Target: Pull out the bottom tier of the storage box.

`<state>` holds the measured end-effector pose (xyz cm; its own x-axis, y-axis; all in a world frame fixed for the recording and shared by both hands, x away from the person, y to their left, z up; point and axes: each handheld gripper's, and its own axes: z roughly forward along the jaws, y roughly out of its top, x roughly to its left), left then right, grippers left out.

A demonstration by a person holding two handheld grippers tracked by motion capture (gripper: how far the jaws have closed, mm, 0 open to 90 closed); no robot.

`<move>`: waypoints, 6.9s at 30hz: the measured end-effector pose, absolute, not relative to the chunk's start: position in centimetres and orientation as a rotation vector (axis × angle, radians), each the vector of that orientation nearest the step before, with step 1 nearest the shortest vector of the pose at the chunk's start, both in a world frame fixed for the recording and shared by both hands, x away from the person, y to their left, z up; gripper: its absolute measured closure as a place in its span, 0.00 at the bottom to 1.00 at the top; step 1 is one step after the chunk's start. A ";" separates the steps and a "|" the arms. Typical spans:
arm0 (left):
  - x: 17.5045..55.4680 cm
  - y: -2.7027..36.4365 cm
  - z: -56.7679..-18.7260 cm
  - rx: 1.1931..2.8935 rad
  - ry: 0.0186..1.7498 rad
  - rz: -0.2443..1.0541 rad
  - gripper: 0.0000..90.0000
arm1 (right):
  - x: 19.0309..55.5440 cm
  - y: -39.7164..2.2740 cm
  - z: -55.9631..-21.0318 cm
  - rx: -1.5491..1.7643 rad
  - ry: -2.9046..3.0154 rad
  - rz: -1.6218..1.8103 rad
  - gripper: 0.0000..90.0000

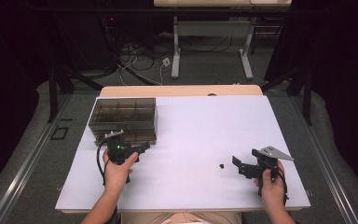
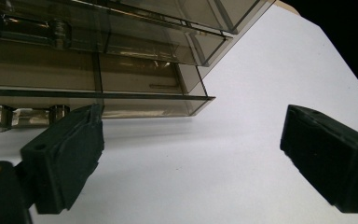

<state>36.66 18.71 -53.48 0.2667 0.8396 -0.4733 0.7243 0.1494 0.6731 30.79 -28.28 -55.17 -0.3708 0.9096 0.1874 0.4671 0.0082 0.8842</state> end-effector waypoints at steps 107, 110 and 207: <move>38.7 27.1 -49.9 1.803 1.610 0.284 0.03 | 30.8 -28.0 -55.4 1.418 1.880 1.299 0.09; 38.9 27.3 -49.8 1.813 1.615 0.295 0.03 | 30.8 -28.0 -55.4 1.420 1.883 1.296 0.09; 41.1 31.6 -52.3 1.843 1.779 0.439 0.91 | 31.0 -27.7 -55.7 1.412 1.897 1.303 0.09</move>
<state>41.14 31.60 -52.26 0.0773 0.9883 -0.1316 0.8137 0.0137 0.5811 30.99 -27.66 -55.67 -0.3833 0.9059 0.1803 0.4937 0.0360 0.8689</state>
